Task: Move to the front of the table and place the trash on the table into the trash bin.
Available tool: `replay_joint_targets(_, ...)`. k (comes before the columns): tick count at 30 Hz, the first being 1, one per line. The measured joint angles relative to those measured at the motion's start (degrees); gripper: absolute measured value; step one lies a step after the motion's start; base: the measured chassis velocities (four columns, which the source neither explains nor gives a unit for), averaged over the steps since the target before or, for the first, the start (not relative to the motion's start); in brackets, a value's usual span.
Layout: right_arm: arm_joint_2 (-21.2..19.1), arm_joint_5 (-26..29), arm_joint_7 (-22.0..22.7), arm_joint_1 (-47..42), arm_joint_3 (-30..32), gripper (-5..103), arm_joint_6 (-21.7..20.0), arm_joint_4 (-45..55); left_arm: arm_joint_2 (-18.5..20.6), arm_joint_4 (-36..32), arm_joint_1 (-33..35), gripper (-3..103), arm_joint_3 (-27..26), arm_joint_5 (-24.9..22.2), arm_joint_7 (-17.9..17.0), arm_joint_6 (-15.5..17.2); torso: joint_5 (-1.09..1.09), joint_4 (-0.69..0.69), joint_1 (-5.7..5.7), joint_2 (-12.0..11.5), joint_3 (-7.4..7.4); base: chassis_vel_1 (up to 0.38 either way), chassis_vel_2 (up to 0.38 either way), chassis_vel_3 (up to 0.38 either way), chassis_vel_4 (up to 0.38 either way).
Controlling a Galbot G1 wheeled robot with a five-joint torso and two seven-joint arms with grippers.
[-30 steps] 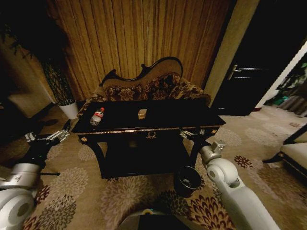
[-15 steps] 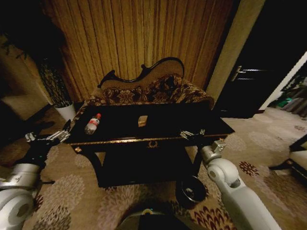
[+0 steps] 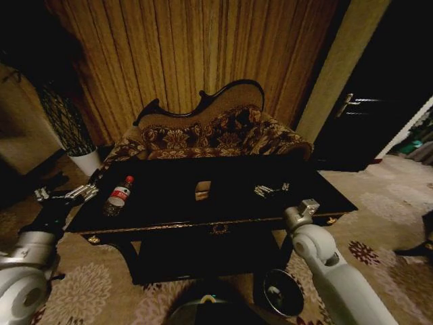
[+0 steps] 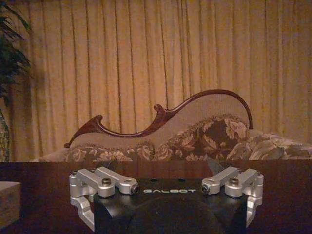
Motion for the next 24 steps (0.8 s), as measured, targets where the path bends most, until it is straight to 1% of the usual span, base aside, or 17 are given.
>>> replay_joint_targets(4,-1.36,0.98,-0.39,-0.02,-0.99,100,-1.08,0.91,-0.01,-0.07,0.17,100,-0.22,-0.09,0.0,-0.02,0.01,-0.01,-0.03,0.02,-0.01,0.0,0.0,0.0,0.0)
replay_joint_targets(5,-1.91,1.98,-0.57,-0.02,-1.3,100,-1.6,1.22,-0.01,-0.07,0.24,100,-0.36,-0.13,0.0,-0.02,0.02,0.0,-0.03,0.02,-0.01,0.0,0.0,0.0,0.0)
replay_joint_targets(7,-4.77,6.78,-0.48,0.43,-1.9,100,-4.37,2.87,0.08,-0.1,0.54,100,-1.11,-0.59,-0.02,-0.06,0.01,0.0,-0.01,0.01,0.01,0.0,0.0,0.0,0.0)
replay_joint_targets(8,-4.77,6.78,-0.48,0.43,-1.9,100,-4.37,2.87,0.08,-0.1,0.54,100,-1.11,-0.59,-0.02,-0.06,0.01,0.0,-0.01,0.01,0.01,0.0,0.0,0.0,0.0)
replay_joint_targets(9,-5.7,8.35,-0.17,0.64,-2.0,100,-5.24,3.33,0.11,-0.18,0.65,100,-1.33,-0.78,-0.02,-0.06,0.01,0.0,0.01,0.0,0.02,0.0,0.0,0.0,0.0)
replay_joint_targets(10,-8.28,12.34,0.09,1.13,-2.26,100,-6.32,4.3,0.11,-0.29,0.85,100,-1.69,-0.98,-0.03,-0.14,-0.01,0.0,0.04,0.0,0.02,0.0,0.0,0.0,0.0)
replay_joint_targets(11,-9.19,13.64,0.03,1.28,-2.38,100,-6.38,4.5,0.05,-0.35,0.91,100,-1.82,-1.0,-0.03,-0.16,-0.01,0.01,0.04,0.0,0.02,0.0,0.0,0.0,0.0)
replay_joint_targets(12,-9.19,13.64,0.03,1.28,-2.38,100,-6.38,4.5,0.05,-0.35,0.91,100,-1.82,-1.0,-0.03,-0.16,-0.01,0.01,0.04,0.0,0.02,0.0,0.0,0.0,0.0)
replay_joint_targets(15,-14.18,19.43,-1.52,1.74,-3.52,100,-5.76,6.01,-0.57,-0.83,1.09,100,-1.98,-1.03,-0.06,-0.18,0.0,0.0,0.03,0.0,0.02,0.0,0.0,0.0,0.0)
replay_joint_targets(16,-15.27,20.26,-2.26,1.86,-3.57,100,-5.74,6.64,-0.66,-0.92,1.13,100,-1.98,-1.02,-0.05,-0.18,0.01,0.0,0.03,0.0,0.02,0.0,0.0,0.0,0.0)
replay_joint_targets(17,-15.27,20.26,-2.26,1.86,-3.57,100,-5.74,6.64,-0.66,-0.92,1.13,100,-1.98,-1.02,-0.05,-0.18,0.01,0.0,0.03,0.0,0.02,0.0,0.0,0.0,0.0)
replay_joint_targets(20,-18.96,23.08,-3.31,2.71,-3.96,100,-6.9,9.01,-0.9,-1.42,1.18,100,-1.83,-0.93,-0.06,-0.12,0.01,0.0,0.03,0.0,0.02,0.0,0.0,0.0,0.0)
replay_joint_targets(21,-18.96,23.08,-3.31,2.71,-3.96,100,-6.9,9.01,-0.9,-1.42,1.18,100,-1.83,-0.93,-0.06,-0.12,0.01,0.0,0.03,0.0,0.02,0.0,0.0,0.0,0.0)
replay_joint_targets(24,-22.46,24.69,-0.78,4.36,-6.21,100,-7.91,10.74,-1.23,-1.71,1.19,100,-1.53,-0.62,-0.08,0.0,0.0,0.0,0.03,0.0,0.02,0.0,0.0,0.0,0.0)
